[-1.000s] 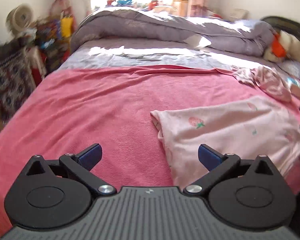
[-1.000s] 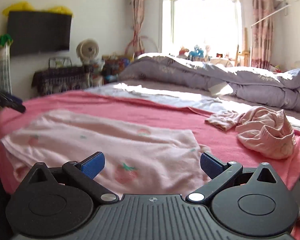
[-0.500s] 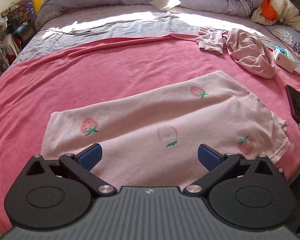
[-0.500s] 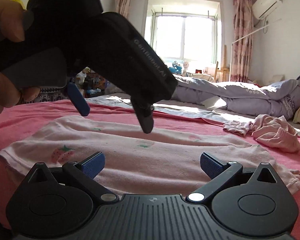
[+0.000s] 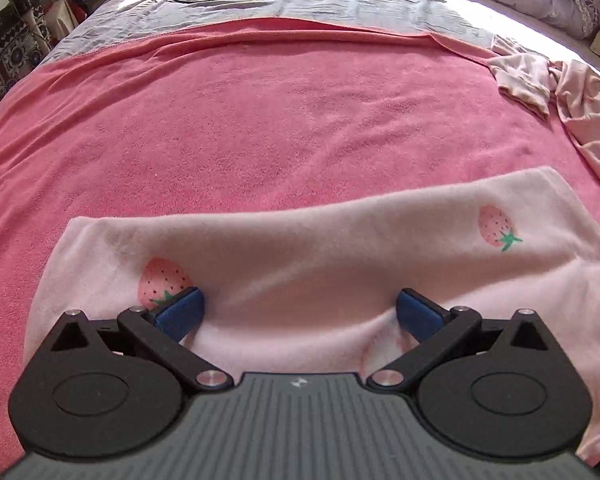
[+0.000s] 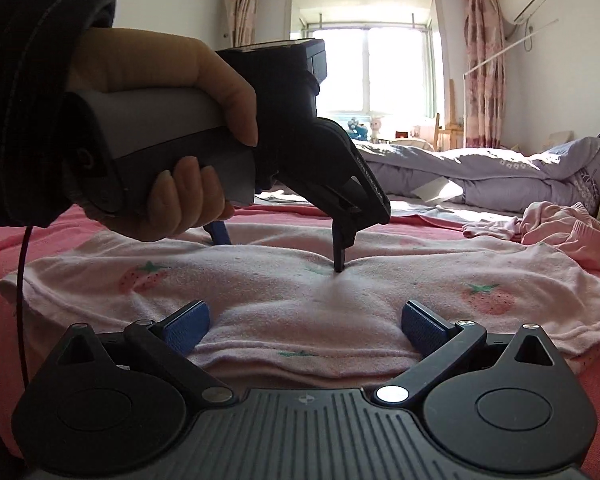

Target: Fold clothes

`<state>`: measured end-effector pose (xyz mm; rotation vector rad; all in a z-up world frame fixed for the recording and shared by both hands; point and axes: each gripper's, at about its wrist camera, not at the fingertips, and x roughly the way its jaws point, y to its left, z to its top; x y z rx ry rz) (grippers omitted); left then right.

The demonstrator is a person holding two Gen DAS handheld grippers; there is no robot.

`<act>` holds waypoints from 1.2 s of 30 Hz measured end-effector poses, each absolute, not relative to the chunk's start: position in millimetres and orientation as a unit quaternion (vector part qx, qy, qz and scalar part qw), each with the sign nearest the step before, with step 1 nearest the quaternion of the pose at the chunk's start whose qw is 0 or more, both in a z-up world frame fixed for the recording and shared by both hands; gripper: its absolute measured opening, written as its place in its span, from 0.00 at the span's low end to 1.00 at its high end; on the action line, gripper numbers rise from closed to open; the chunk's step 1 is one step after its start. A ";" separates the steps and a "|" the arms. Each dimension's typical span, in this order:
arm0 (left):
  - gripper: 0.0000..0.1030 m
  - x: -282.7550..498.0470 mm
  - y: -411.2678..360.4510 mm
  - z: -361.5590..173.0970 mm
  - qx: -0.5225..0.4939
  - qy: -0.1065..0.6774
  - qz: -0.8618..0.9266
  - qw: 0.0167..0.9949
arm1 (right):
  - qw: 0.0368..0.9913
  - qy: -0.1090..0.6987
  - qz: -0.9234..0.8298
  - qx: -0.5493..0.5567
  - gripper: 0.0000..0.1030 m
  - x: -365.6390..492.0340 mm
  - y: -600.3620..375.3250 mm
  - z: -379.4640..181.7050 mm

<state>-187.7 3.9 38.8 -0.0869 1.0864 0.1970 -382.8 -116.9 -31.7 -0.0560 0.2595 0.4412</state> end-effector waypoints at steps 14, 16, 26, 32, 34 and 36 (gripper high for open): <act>0.98 -135.4 59.3 45.3 -0.073 0.492 0.130 0.858 | 0.961 0.111 0.252 -0.031 1.00 -390.6 -131.2 -33.1; 0.98 -146.9 68.8 55.4 -0.069 0.485 0.120 0.864 | 0.960 0.109 0.257 -0.031 1.00 -388.6 -132.5 -33.0; 0.99 -233.9 73.6 65.5 -0.001 0.445 0.102 0.890 | 0.952 0.100 0.287 -0.042 1.00 -394.3 -143.3 -33.9; 0.99 -254.1 49.5 42.5 0.049 0.421 0.118 0.898 | 0.942 0.102 0.303 -0.099 1.00 -411.7 -149.3 -37.7; 0.99 -257.2 49.9 40.5 0.045 0.410 0.122 0.903 | 0.939 0.098 0.304 -0.129 1.00 -420.6 -150.1 -37.7; 1.00 -262.3 49.5 38.2 0.048 0.398 0.120 0.908 | 0.939 0.093 0.299 -0.145 1.00 -427.7 -153.4 -32.8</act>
